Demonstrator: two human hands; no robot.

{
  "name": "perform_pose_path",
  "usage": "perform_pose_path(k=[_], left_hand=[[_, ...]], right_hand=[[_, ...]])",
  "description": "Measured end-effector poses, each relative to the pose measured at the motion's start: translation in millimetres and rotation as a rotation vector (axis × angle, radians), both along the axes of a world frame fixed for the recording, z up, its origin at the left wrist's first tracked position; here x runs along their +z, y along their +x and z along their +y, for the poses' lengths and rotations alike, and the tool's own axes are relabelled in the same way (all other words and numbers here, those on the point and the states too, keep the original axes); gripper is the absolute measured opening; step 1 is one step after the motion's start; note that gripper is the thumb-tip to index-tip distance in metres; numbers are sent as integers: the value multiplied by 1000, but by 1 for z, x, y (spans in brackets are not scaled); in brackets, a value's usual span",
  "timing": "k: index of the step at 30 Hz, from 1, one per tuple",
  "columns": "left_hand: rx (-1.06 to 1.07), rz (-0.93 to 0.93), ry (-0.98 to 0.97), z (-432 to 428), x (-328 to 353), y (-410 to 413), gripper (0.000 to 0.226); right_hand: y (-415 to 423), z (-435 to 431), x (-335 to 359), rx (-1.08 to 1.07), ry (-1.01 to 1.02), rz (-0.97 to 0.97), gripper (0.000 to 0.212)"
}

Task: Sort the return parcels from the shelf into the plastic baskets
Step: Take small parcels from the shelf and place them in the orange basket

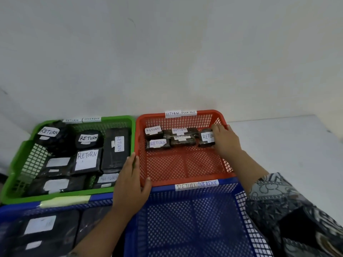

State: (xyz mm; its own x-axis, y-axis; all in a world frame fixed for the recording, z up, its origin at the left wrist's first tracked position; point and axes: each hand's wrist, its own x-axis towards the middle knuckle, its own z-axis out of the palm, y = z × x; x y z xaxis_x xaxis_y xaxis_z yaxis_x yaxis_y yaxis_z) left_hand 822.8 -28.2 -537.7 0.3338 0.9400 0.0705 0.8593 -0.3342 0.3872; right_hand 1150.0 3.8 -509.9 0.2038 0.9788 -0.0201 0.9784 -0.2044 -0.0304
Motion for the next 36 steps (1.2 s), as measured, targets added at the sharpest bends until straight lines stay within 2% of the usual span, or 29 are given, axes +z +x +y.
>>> perform_pose_path(k=[2,5,18,27,32,36], left_hand=[[5,6,11,1,-1,0,78],[22,11,19,1,-1,0,80],[22,22,35,0,-2,1,78],[9,33,23,0,-1,0,79],[-27,91,3,2,2,-3,84],[-58,110,-3,-9,18,-17,84]], right_hand=[[2,7,-6,66,-44,-155,52],[6,13,-11,76,-76,-256,46],[5,16,-12,109,-164,-409,54],[3,-4,-8,21,-55,-258,56],[-30,-39,4,-29,19,-81,55],[-65,-59,24,-56,71,-30,54]])
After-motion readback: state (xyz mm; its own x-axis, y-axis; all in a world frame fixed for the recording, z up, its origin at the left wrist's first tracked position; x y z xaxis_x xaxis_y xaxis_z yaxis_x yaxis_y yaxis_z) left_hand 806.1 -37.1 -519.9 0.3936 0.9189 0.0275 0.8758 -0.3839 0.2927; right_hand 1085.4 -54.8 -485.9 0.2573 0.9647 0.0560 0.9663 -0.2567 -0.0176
